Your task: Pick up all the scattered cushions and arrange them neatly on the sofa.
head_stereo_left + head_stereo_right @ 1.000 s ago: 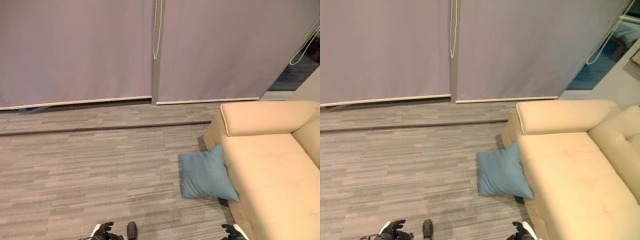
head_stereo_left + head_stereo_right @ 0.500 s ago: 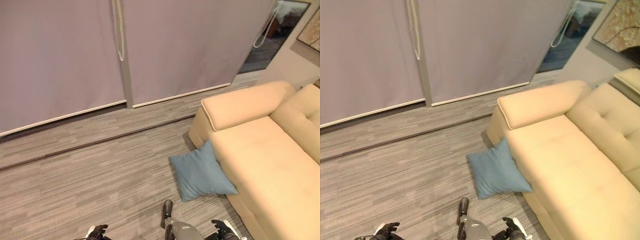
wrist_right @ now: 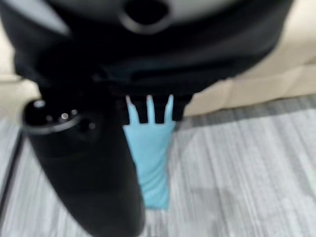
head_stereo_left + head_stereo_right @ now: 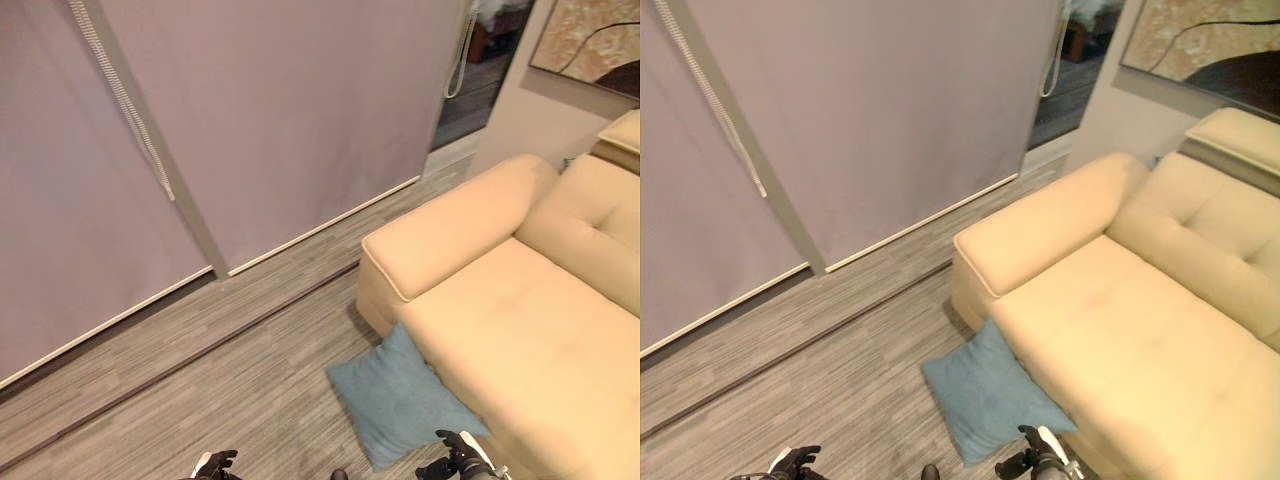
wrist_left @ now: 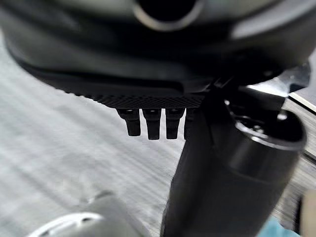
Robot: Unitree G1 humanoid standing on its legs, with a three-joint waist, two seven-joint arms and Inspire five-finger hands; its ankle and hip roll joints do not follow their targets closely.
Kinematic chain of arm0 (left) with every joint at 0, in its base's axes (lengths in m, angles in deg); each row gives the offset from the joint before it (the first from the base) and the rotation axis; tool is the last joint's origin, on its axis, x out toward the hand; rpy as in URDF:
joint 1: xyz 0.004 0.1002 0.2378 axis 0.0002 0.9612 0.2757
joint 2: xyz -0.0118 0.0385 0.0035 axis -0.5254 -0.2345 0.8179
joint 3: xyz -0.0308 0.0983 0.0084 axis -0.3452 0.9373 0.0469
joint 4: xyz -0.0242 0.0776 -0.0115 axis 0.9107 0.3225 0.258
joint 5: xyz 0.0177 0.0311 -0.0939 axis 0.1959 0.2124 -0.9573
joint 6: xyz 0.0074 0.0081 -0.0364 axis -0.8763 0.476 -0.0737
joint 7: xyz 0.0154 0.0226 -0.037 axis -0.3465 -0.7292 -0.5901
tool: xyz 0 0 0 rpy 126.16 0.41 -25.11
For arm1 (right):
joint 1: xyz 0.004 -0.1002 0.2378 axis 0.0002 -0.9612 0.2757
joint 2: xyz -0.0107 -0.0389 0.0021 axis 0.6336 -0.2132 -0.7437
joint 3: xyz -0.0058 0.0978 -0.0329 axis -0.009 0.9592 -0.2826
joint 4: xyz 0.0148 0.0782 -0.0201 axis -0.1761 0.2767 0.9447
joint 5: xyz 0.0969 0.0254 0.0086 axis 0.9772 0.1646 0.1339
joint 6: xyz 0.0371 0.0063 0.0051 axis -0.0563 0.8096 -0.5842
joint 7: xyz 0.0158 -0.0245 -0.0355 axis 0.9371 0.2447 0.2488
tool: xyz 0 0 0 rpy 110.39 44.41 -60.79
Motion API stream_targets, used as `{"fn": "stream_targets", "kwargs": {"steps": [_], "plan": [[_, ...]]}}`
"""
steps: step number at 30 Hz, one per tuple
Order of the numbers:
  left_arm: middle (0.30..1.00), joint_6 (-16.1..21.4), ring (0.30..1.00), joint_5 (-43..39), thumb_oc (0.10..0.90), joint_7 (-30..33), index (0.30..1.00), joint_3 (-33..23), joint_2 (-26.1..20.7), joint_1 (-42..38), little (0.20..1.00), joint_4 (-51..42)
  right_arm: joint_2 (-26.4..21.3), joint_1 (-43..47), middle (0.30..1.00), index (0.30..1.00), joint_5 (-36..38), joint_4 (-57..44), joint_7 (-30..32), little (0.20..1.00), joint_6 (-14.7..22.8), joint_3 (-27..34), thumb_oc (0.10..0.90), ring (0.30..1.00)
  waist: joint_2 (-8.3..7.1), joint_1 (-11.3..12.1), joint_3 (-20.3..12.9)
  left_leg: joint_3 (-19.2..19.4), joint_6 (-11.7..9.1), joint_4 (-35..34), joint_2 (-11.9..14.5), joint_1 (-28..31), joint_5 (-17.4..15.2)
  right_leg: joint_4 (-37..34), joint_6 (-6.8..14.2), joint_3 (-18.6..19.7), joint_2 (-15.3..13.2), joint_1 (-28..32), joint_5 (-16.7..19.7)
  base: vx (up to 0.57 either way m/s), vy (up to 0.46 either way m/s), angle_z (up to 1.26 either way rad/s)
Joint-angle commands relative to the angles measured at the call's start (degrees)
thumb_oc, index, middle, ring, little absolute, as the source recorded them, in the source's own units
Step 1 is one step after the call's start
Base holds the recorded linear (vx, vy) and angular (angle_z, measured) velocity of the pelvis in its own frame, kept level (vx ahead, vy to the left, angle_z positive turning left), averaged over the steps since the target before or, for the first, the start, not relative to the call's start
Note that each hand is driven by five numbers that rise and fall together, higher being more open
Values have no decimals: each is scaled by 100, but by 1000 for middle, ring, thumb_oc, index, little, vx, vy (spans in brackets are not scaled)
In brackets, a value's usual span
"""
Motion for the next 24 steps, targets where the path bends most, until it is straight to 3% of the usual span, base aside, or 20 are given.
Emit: {"fn": "stream_targets", "kwargs": {"steps": [1,3,6,9,12,18,20,24], "plan": [[900,146,900,-63,800,31,900,46,-242,-57,900,-112,-225,-140,900,900,-28,22,122,900,52,80,800,900,-106,244,252,-387,366,80,-394,-110,238,287,1033,154,-362,-73,-371,149,47,-81],[900,178,900,-181,800,59,900,52,-210,-89,900,-113,-248,-117,900,900,-14,47,147,900,61,66,800,900,-64,351,331,-999,365,-59,-590,-345,426,315,1003,451,-270,1,-417,121,47,-80],[900,178,900,-227,800,36,900,38,-180,-107,900,-58,-256,-76,900,900,-33,85,118,900,56,41,800,900,30,391,338,-1414,391,-239,-705,-311,438,401,1011,863,-168,2,-485,116,115,-99],[900,150,900,-195,800,33,900,16,-164,-80,900,-36,-226,-75,900,900,-81,117,119,900,46,6,800,900,83,395,257,-1351,441,-423,-669,-95,442,449,1046,1021,-174,-33,-490,115,122,-109],[900,145,900,-142,800,33,900,8,-208,-97,900,-25,-150,-30,900,900,-39,120,86,900,26,0,800,900,63,356,151,-964,564,-478,-662,107,364,564,1143,1273,-270,-108,-490,149,161,-73],[900,143,900,-151,800,51,900,18,-308,-254,900,-79,-33,149,900,900,47,64,64,900,18,-31,800,900,55,357,114,-539,758,-571,-720,205,255,958,1321,1530,-294,-456,-474,65,119,-68],[900,145,900,-235,800,82,900,-45,-382,-291,900,-74,7,270,900,900,5,-15,88,900,58,-135,800,900,32,469,173,-211,770,-646,-665,238,221,1063,1393,1012,-393,-740,-386,-14,36,-93],[900,118,900,-291,800,88,900,-150,-438,-232,900,5,36,324,900,900,-88,-179,96,900,94,-247,800,900,56,632,129,203,685,-887,-513,395,248,887,1339,-658,-755,-903,-283,12,-51,-116]]}}
